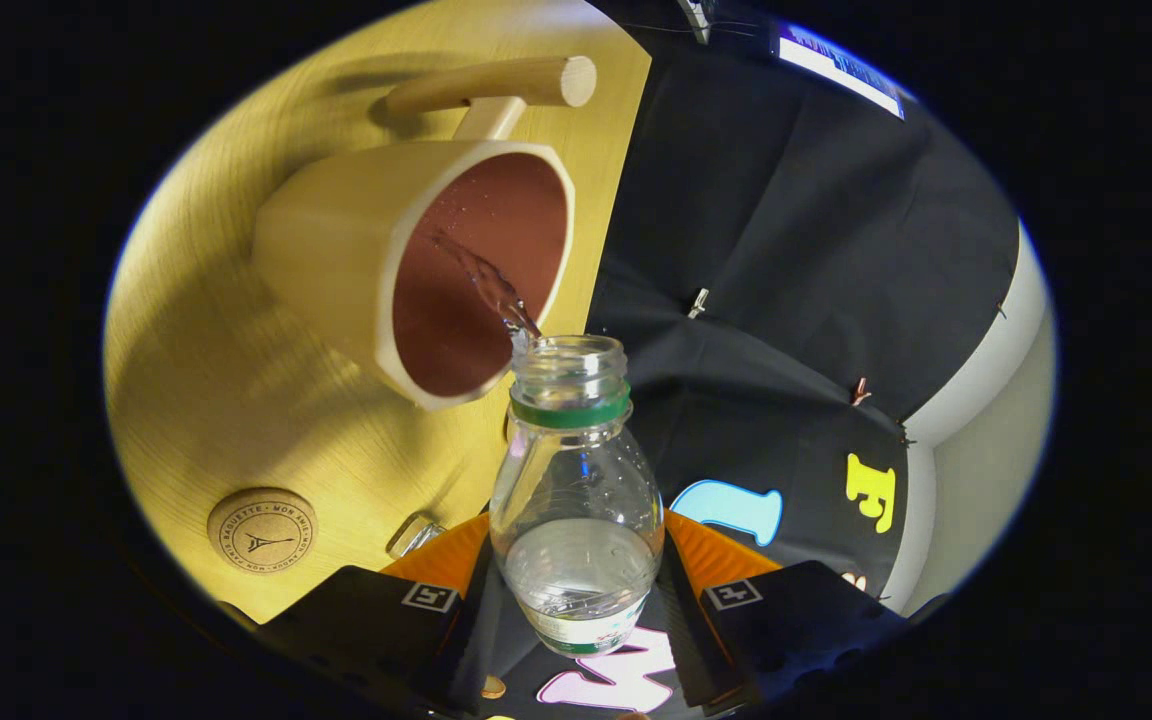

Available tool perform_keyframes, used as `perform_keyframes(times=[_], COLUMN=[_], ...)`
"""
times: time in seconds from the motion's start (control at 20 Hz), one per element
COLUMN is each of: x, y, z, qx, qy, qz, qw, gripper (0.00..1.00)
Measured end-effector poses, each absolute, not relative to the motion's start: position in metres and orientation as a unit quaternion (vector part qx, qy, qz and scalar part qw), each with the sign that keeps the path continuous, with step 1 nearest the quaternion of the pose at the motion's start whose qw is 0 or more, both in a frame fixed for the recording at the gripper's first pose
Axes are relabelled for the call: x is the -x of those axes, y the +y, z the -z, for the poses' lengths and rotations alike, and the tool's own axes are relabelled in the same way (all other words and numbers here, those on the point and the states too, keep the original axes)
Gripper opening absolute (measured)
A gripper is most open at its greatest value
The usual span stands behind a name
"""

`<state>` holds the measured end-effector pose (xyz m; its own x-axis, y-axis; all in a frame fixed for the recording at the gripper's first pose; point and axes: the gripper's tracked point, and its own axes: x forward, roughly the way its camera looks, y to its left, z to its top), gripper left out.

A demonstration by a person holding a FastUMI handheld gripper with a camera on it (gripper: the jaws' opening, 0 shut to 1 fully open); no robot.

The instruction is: Take the bottle from table, then pour the juice into the cup, finally place the bottle on the coaster

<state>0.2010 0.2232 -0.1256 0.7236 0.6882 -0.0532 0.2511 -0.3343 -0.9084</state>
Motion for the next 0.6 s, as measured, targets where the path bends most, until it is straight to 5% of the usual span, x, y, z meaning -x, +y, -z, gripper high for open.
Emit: perform_keyframes(times=[0.6], x=[-0.205], y=[0.229], z=[0.107], qx=[0.799], qy=[-0.338], qz=[-0.211], qw=[0.449], gripper=[0.74])
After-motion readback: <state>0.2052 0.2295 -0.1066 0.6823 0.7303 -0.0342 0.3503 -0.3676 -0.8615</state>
